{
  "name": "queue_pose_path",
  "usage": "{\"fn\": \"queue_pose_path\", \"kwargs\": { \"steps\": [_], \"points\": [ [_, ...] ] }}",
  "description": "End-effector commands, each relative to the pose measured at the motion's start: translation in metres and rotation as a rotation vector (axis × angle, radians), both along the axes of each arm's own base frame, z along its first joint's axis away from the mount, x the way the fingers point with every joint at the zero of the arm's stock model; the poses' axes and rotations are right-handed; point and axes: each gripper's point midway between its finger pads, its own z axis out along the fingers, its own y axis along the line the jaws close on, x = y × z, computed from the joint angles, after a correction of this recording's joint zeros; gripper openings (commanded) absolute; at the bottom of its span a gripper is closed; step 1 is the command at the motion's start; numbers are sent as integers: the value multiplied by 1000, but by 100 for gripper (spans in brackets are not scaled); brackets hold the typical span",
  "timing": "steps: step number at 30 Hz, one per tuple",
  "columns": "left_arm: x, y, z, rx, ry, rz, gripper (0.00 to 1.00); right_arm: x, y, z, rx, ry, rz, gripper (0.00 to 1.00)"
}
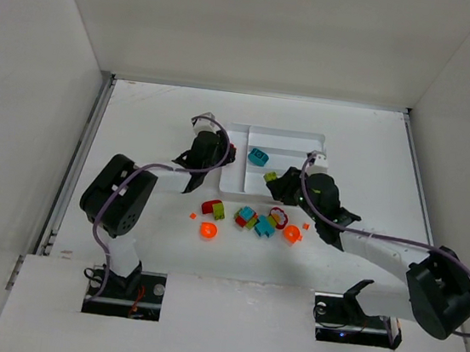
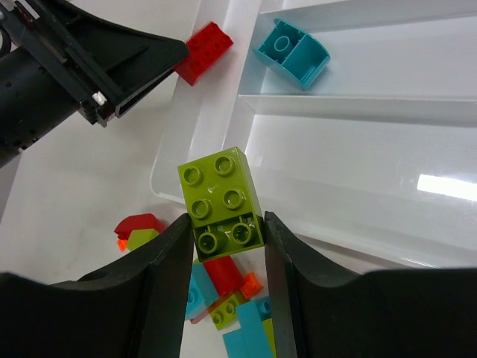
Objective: Sort the legos into containers by color
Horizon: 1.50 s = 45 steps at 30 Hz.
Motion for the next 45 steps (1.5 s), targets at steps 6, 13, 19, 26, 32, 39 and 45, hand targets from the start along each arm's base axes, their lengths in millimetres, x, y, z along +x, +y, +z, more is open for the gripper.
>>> {"fn": "queue_pose_path", "kwargs": {
  "steps": [6, 13, 19, 26, 32, 39, 45],
  "points": [
    [15, 5, 39, -9, -114, 14, 56, 31, 10, 21, -13, -50, -52, 18],
    [-29, 29, 81, -44, -199, 29, 46, 97, 22, 18, -107, -46, -113, 17],
    [-94, 61, 54, 5, -121, 16, 43, 147, 18, -1, -259, -20, -168, 19],
    [-154, 82, 10, 46, 8, -5, 48, 180, 16, -16, -379, 1, -188, 21],
    [-174, 76, 2, 45, 50, -48, 51, 199, 20, -26, -430, 11, -191, 25],
    [-184, 68, -6, 68, 72, -84, 52, 211, 22, -29, -446, 13, -201, 41],
    [-186, 65, -11, 98, 87, -91, 52, 203, 20, -4, -413, -34, -204, 66]
  ]
}}
